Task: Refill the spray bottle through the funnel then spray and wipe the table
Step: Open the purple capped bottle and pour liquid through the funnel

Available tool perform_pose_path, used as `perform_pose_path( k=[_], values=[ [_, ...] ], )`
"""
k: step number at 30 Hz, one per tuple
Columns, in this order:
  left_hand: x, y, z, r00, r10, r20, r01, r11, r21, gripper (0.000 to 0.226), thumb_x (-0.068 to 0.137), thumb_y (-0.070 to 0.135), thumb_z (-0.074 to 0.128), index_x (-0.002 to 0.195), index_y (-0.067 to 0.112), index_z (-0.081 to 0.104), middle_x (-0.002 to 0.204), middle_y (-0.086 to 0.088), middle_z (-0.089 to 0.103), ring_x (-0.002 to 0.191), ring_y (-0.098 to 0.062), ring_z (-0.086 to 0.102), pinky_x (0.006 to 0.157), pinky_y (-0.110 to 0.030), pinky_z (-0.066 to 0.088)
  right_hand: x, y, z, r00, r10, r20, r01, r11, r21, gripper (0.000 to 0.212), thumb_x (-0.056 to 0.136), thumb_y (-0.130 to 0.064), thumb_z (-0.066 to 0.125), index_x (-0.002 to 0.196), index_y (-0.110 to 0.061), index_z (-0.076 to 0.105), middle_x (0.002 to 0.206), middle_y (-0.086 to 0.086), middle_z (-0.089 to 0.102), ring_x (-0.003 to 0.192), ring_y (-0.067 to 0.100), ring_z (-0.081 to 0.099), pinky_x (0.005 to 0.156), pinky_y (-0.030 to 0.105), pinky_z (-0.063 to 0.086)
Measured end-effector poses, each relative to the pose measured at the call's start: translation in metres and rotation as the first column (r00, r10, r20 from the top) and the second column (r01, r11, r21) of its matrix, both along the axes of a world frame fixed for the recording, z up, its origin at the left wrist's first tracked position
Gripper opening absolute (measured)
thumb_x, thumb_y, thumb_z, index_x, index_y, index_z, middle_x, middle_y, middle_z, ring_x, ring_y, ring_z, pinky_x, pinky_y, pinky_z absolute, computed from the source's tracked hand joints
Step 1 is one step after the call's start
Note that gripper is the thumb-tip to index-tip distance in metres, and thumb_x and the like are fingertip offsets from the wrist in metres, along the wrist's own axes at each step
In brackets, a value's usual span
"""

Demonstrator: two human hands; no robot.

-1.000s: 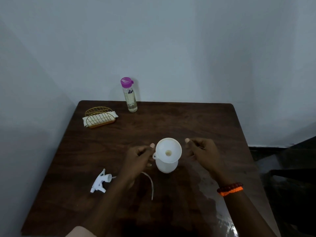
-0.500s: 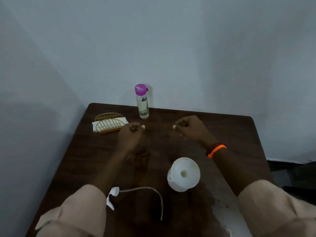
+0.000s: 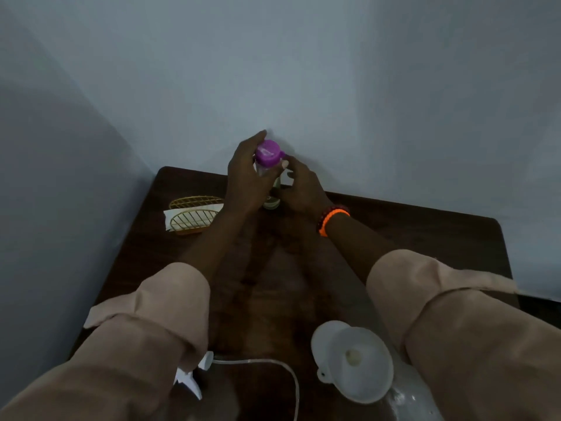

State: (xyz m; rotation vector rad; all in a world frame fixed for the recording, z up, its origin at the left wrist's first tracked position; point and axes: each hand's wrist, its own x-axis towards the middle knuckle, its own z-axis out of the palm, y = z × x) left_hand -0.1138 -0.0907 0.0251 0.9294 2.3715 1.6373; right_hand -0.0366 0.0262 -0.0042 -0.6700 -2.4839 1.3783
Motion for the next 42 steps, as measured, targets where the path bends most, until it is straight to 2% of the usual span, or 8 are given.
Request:
perform_pose_path(
  k=[3,10,16,23,26,34,37,42],
  values=[
    [-0.003,0.003,-0.003,0.999,-0.027,-0.045,0.026,1.0,-0.013,0.057,0.087,0.022,0.078,0.138,0.005,0.057,0.137,-0.009,0.062,0.126,-0.019,0.058,0.104,-0.026,0.052,-0.006,-0.001,0.0,0.997,0.005,-0.072,-0.007,1.0,-0.023,0.056,0.084,-0.012,0.076,0.136,-0.006,0.055,0.127,0.008,0.065,0.106,0.01,0.056,0.084,0.004,0.044],
    [0.016,-0.009,0.003,0.991,-0.124,-0.05,0.123,0.992,-0.024,0.061,0.083,0.02,0.082,0.137,0.004,0.059,0.136,-0.011,0.064,0.127,-0.022,0.06,0.102,-0.024,0.053,0.015,0.0,0.003,0.994,0.081,-0.076,-0.085,0.995,-0.055,0.052,0.077,-0.018,0.08,0.126,-0.011,0.063,0.114,0.006,0.073,0.103,0.017,0.07,0.089,0.033,0.058],
    [0.078,-0.019,0.014,0.973,-0.223,0.054,0.225,0.974,-0.018,0.067,0.081,0.027,0.083,0.14,0.011,0.057,0.138,-0.007,0.063,0.128,-0.018,0.059,0.103,-0.035,0.055,0.093,-0.008,0.011,0.991,0.019,-0.132,-0.009,0.997,0.073,0.046,0.074,-0.025,0.081,0.116,-0.012,0.07,0.107,0.001,0.076,0.096,0.002,0.067,0.083,0.011,0.052],
    [0.153,-0.02,0.018,0.969,-0.233,0.081,0.233,0.972,0.014,0.059,0.078,0.028,0.085,0.132,0.012,0.065,0.127,-0.002,0.071,0.118,-0.007,0.064,0.104,-0.029,0.053,0.168,-0.021,0.016,0.988,-0.154,-0.028,0.156,0.974,0.164,0.032,0.068,-0.032,0.071,0.098,-0.019,0.071,0.087,-0.007,0.073,0.076,0.005,0.064,0.07,0.015,0.04],
    [0.168,-0.02,0.017,0.965,-0.242,0.1,0.24,0.97,0.028,0.058,0.078,0.029,0.086,0.131,0.014,0.066,0.125,-0.001,0.072,0.117,-0.009,0.067,0.102,-0.036,0.055,0.185,-0.027,0.02,0.978,-0.19,-0.087,0.204,0.96,0.19,0.035,0.067,-0.038,0.064,0.094,-0.016,0.071,0.083,-0.004,0.074,0.074,0.01,0.064,0.065,0.005,0.035],
    [0.182,-0.028,0.028,0.957,-0.275,0.087,0.273,0.961,0.036,0.061,0.077,0.027,0.086,0.132,0.011,0.065,0.126,-0.004,0.071,0.118,-0.012,0.067,0.101,-0.037,0.056,0.2,-0.041,0.031,0.959,-0.268,-0.096,0.284,0.92,0.269,0.038,0.065,-0.031,0.065,0.098,-0.012,0.071,0.088,0.003,0.076,0.079,0.021,0.07,0.063,0.016,0.035],
    [0.184,-0.03,0.031,0.961,-0.262,0.085,0.26,0.965,0.038,0.061,0.078,0.027,0.086,0.132,0.011,0.065,0.125,-0.003,0.072,0.117,-0.011,0.067,0.101,-0.036,0.056,0.201,-0.046,0.037,0.955,-0.28,-0.101,0.297,0.917,0.268,0.035,0.065,-0.026,0.065,0.095,-0.01,0.071,0.085,0.004,0.076,0.074,0.019,0.068,0.06,0.005,0.031],
    [0.191,-0.032,0.039,0.978,-0.206,0.041,0.206,0.978,0.013,0.056,0.082,0.025,0.084,0.133,0.012,0.064,0.125,-0.003,0.071,0.117,-0.012,0.067,0.1,-0.033,0.056,0.2,-0.052,0.04,0.951,-0.284,-0.12,0.306,0.914,0.264,0.031,0.071,-0.031,0.06,0.092,-0.01,0.069,0.082,0.004,0.075,0.07,0.021,0.067,0.066,0.026,0.046]
  ],
)
